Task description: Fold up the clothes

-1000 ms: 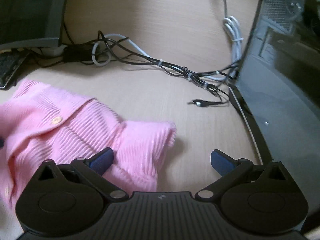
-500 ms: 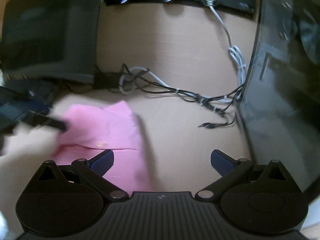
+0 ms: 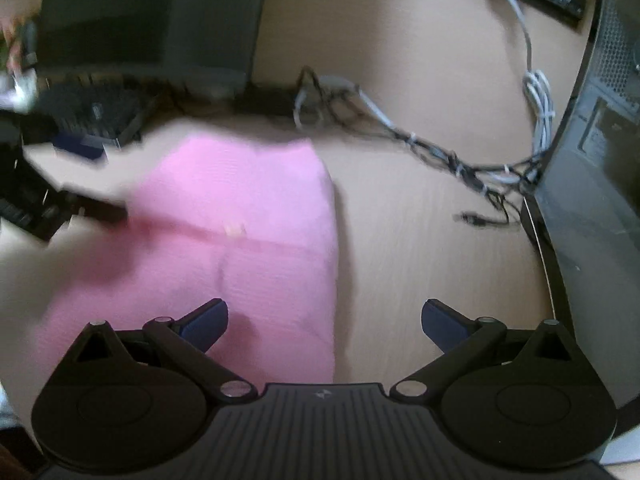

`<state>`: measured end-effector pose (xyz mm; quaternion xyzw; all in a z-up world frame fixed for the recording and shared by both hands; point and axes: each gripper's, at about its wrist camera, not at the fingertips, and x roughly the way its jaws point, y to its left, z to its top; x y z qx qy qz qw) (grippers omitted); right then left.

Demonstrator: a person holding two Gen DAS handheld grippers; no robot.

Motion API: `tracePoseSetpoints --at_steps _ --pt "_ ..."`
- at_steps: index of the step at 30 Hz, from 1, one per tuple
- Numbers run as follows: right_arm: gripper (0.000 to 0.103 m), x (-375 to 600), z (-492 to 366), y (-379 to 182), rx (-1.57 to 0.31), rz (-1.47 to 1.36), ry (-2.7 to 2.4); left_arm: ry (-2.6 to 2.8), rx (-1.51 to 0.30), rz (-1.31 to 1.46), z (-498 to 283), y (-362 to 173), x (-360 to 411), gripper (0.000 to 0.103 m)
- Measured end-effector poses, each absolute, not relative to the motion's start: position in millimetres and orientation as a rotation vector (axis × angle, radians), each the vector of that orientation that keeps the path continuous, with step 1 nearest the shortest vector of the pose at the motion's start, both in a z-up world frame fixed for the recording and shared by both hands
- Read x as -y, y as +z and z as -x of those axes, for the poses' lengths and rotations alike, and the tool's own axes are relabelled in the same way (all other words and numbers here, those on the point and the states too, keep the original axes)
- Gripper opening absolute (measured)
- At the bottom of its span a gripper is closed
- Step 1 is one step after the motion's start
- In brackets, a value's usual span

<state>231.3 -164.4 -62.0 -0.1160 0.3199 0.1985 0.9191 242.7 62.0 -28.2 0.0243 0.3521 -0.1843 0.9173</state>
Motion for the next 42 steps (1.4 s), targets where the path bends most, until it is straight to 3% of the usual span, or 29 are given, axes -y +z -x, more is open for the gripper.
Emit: tracePoseSetpoints --at_steps 4,10,14,20,27,36,42 --pt "0.103 171 -264 -52 -0.61 0.147 0.34 -0.589 -0.707 0.179 -255 -18 -57 0.103" --pt "0.103 160 -307 -100 -0.698 0.321 0.275 -0.581 -0.868 0.103 -275 -73 -30 0.103" --pt "0.103 161 -308 -101 -0.73 0.336 0.247 -0.607 -0.832 0.056 -260 -59 -31 0.103" --pt "0.103 145 -340 -55 -0.66 0.231 0.33 -0.591 -0.673 0.185 -297 -17 -60 0.103" --pt "0.103 112 -415 -98 -0.81 0.257 0.332 -0.482 -0.806 0.26 -357 -60 -70 0.103" --pt "0.103 139 -389 -82 -0.727 0.312 0.13 -0.405 -0.813 0.242 -374 -62 -85 0.103" --pt "0.103 167 -301 -42 -0.656 0.239 0.271 -0.413 -0.702 0.233 -315 -23 -87 0.103"
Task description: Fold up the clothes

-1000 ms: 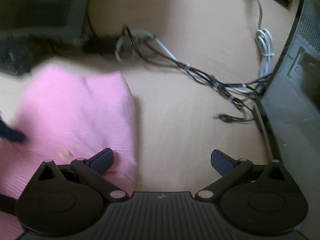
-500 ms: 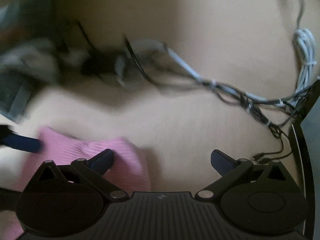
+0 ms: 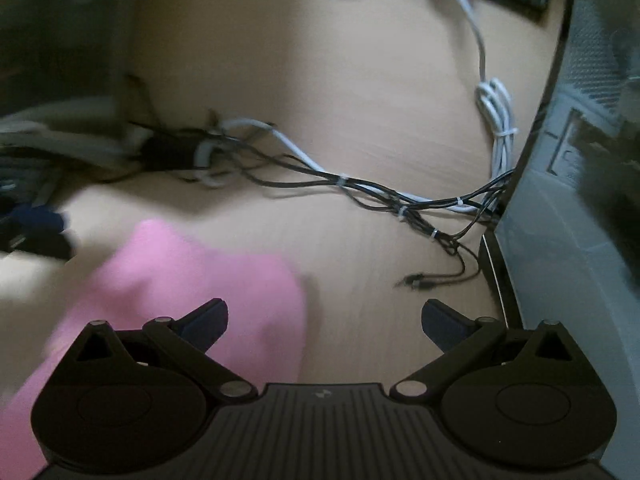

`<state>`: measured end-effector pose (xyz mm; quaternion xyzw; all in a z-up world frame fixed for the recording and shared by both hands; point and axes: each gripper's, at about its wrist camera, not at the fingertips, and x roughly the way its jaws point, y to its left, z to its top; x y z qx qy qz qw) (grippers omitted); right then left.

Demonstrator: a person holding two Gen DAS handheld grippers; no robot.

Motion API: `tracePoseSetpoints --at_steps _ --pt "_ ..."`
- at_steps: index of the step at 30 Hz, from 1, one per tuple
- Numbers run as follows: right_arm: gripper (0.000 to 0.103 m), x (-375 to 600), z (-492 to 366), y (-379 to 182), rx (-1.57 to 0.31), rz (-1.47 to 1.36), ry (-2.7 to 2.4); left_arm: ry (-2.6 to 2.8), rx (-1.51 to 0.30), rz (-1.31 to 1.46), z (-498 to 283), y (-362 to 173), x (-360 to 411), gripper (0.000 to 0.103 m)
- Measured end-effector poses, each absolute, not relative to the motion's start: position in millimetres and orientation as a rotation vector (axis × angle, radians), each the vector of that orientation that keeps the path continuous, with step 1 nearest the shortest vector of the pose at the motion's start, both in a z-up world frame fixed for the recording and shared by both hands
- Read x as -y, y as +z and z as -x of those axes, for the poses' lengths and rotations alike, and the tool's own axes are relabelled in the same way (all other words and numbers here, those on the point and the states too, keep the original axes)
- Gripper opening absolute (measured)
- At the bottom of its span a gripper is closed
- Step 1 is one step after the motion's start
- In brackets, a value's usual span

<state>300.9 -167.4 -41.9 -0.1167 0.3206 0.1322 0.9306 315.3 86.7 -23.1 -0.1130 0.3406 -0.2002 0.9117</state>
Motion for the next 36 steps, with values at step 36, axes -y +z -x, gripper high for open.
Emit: tracePoseSetpoints --at_steps 36 --pt "0.102 161 -152 -60 -0.503 0.596 0.566 -0.18 -0.724 0.079 -159 -19 -38 0.103"
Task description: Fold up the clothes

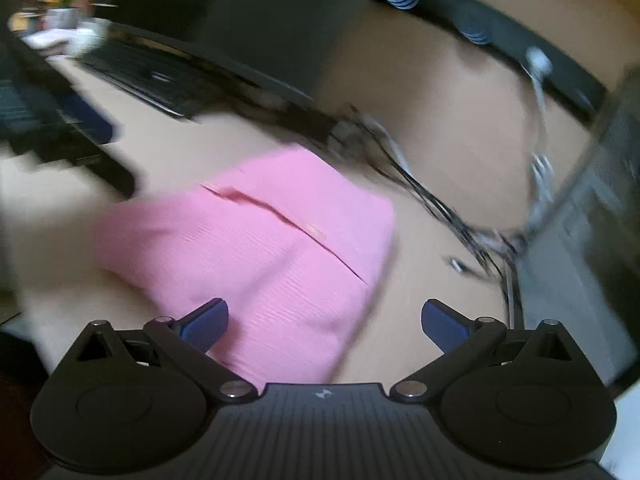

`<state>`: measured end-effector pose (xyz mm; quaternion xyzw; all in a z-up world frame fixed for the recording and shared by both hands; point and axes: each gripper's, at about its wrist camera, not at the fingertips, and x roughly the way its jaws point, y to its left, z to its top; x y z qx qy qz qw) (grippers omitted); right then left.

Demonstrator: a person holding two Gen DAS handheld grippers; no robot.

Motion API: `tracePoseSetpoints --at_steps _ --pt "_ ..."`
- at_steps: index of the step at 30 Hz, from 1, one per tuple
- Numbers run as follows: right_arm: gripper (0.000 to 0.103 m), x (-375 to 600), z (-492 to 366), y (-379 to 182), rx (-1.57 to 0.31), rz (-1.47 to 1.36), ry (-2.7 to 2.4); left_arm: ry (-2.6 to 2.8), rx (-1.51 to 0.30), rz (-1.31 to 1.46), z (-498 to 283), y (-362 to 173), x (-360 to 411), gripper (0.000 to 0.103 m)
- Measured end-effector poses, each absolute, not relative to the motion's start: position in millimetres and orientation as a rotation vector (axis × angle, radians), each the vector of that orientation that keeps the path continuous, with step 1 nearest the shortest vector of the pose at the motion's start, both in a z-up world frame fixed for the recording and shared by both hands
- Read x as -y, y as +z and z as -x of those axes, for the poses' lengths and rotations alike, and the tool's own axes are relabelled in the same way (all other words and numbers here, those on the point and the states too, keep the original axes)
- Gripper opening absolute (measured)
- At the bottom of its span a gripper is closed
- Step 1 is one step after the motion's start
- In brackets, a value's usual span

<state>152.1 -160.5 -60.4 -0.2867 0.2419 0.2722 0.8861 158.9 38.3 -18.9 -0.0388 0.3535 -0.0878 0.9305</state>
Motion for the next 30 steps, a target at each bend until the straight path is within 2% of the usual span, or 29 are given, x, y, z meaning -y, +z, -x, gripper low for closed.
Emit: tracePoseSetpoints --at_steps 1,3,8,10,11,12,13,19,23,25,30 --pt "0.099 158 -145 -56 -0.501 0.617 0.619 -0.156 -0.718 0.085 -157 -18 -45 0.103" --pt "0.085 146 -135 -58 -0.529 0.682 0.709 -0.119 -0.715 0.098 -156 -18 -56 0.103" --pt "0.081 119 -128 -92 -0.506 0.884 0.747 -0.087 -0.689 0.143 -152 -17 -66 0.103" --pt "0.076 113 -134 -99 -0.495 0.905 0.733 -0.095 -0.679 0.151 -149 -16 -65 0.103" --pt "0.069 109 -138 -100 -0.502 0.903 0.727 -0.103 -0.674 0.141 -147 -16 -64 0.103" --pt "0.055 109 -147 -98 -0.532 0.87 0.724 -0.11 -0.67 0.128 -144 -16 -62 0.103" --pt "0.051 109 -156 -95 -0.567 0.827 0.722 -0.119 -0.667 0.113 -142 -16 -60 0.103" --pt "0.048 154 -239 -72 -0.893 0.182 0.683 -0.192 -0.666 0.01 -128 -21 -40 0.103" --pt "0.048 180 -268 -80 -1.003 -0.079 0.647 -0.252 -0.673 -0.105 -126 -29 -18 0.103" --pt "0.048 179 -266 -84 -1.0 -0.079 0.643 -0.283 -0.678 -0.155 -130 -35 -8 0.103" --pt "0.049 155 -238 -79 -0.874 0.162 0.649 -0.282 -0.674 -0.327 -154 -55 15 0.103"
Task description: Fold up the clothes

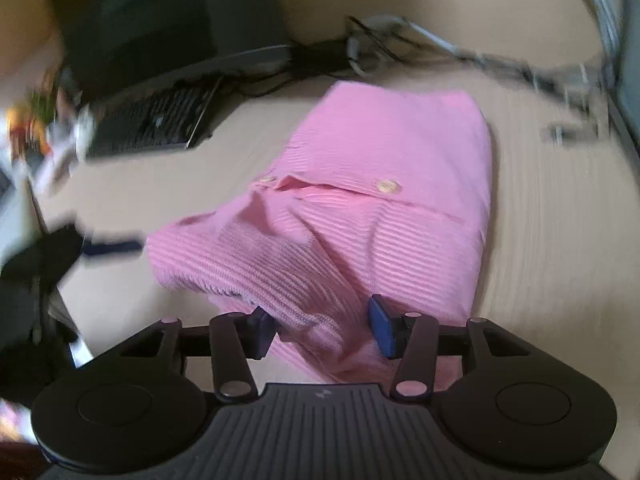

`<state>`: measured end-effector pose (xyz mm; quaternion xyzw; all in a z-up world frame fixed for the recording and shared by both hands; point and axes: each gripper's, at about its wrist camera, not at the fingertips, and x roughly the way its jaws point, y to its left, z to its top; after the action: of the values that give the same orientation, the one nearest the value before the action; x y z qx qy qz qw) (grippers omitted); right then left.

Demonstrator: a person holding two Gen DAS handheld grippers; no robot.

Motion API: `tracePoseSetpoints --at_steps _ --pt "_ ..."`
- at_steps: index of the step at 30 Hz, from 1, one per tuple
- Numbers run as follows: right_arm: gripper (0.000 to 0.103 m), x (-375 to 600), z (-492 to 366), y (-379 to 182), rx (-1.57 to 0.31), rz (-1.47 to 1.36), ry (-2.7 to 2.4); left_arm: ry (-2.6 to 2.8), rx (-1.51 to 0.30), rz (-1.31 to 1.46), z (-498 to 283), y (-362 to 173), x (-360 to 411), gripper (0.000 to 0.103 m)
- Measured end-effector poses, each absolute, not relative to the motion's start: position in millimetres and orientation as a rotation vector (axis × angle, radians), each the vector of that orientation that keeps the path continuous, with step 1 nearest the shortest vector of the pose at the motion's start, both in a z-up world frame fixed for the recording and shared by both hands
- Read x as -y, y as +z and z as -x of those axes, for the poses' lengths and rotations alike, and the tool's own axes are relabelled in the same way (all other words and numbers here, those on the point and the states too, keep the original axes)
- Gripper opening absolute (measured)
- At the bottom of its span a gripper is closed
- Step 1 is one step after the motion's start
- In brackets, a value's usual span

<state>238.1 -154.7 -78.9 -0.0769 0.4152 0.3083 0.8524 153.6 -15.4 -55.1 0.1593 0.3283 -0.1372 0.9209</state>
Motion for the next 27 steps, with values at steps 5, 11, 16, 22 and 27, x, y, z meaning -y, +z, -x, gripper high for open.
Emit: tracePoseSetpoints --at_steps 5,11,16,22,27 --pt "0.055 129 -180 -81 -0.59 0.602 0.669 -0.208 -0.694 -0.278 -176 -52 6 0.103" --pt "0.061 97 -167 -106 -0.386 0.859 0.671 -0.2 -0.685 -0.247 -199 -45 0 0.103" --pt "0.02 89 -188 -89 -0.336 0.795 0.618 -0.207 -0.671 -0.083 -196 -24 -25 0.103" --pt "0.016 95 -184 -57 -0.13 0.87 0.46 -0.134 -0.644 0.084 -179 -9 -67 0.103" --pt "0.016 62 -170 -121 -0.235 1.024 0.576 -0.088 -0.654 0.155 -181 -12 -78 0.103"
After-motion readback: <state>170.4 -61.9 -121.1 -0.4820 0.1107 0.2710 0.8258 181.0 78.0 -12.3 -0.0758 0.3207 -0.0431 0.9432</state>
